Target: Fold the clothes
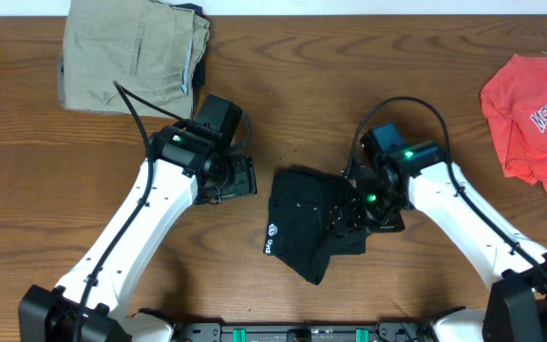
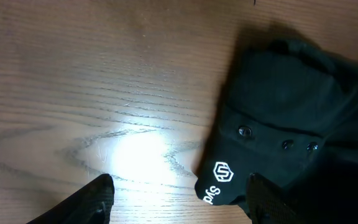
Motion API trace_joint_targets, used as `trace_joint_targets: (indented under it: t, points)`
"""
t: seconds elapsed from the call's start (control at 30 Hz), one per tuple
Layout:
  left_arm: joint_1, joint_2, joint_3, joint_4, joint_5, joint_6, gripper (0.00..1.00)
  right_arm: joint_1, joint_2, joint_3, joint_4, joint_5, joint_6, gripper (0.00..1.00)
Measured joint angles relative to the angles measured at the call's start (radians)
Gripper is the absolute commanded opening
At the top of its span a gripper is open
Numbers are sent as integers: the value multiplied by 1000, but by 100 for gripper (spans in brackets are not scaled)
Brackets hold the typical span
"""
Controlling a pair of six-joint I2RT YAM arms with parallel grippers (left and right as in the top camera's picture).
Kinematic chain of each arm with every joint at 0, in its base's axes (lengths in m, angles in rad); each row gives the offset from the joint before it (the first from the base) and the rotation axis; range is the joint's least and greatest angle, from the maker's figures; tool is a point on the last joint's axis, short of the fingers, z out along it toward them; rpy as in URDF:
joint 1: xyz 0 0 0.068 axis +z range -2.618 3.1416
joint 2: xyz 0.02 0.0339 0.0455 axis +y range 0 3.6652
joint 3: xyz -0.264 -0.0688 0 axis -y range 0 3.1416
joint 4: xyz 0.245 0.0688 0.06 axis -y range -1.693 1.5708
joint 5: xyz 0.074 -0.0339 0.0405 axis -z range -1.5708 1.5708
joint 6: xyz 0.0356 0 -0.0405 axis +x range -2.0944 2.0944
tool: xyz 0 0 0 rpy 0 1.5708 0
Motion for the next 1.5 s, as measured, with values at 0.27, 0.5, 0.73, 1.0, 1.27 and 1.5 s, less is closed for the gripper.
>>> trace_joint_targets:
  t: [0.27, 0.5, 0.73, 1.0, 1.27, 1.5]
  points:
    - [0, 0, 0, 0, 0, 0, 70, 8, 0, 0, -34, 139, 127, 98]
    - [0, 0, 0, 0, 0, 0, 70, 7, 0, -1, -42, 244, 218, 99]
    - [0, 0, 0, 0, 0, 0, 70, 19, 0, -1, -19, 255, 238, 95]
    - [0, 0, 0, 0, 0, 0, 70, 25, 0, -102, 109, 208, 253, 82]
    - [0, 0, 0, 0, 0, 0, 70, 25, 0, -168, 150, 153, 279, 47]
    - [0, 0, 0, 0, 0, 0, 70, 24, 0, -168, 121, 192, 286, 1]
